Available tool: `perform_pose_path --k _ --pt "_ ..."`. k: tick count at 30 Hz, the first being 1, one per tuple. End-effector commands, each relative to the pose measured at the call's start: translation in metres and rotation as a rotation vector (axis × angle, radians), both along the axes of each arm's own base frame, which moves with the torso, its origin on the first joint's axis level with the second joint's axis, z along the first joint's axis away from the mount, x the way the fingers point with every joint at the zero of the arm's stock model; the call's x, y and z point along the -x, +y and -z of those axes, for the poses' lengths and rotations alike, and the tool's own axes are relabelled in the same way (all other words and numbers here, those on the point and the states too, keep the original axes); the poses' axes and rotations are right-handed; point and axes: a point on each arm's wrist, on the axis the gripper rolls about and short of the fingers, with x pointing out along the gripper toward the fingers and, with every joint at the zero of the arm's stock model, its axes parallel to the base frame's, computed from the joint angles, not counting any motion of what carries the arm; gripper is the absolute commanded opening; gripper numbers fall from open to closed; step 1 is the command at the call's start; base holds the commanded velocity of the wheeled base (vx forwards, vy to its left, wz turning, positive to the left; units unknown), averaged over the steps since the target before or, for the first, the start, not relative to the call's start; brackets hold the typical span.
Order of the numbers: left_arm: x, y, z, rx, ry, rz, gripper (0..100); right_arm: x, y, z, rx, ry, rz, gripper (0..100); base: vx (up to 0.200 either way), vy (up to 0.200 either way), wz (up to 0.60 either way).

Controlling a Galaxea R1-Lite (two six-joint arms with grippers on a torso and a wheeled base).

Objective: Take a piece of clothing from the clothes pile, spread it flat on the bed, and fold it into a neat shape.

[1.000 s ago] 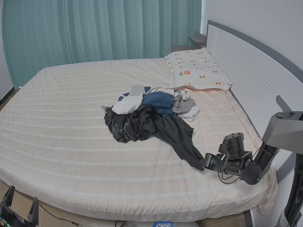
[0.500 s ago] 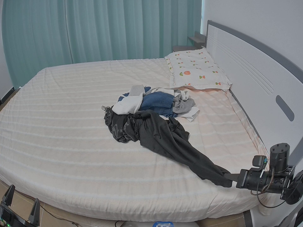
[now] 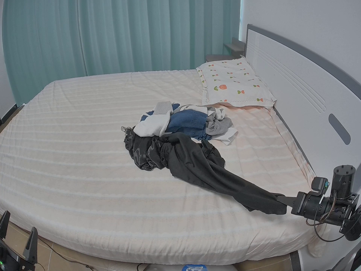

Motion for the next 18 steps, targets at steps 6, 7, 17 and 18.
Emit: perform_pose_path --k 6,7,17,18 --pt "-0.071 -0.004 -0.035 -0.015 0.400 0.167 100 -0.022 0.013 0.013 0.006 0.045 -0.022 0 0.000 0.000 0.00" --pt "-0.084 -0.006 -0.032 -0.048 0.477 0.192 100 -0.021 0.013 0.011 -0.001 0.032 -0.028 0 0.000 0.000 0.00" --pt "-0.188 -0.043 -0.015 0.072 0.719 0.319 100 -0.022 0.018 0.006 0.008 -0.021 -0.012 0 0.000 0.000 0.00" --pt "-0.209 -0.053 -0.010 0.116 0.733 0.321 100 -0.023 0.017 0.005 0.015 -0.033 0.014 0 0.000 0.000 0.00"
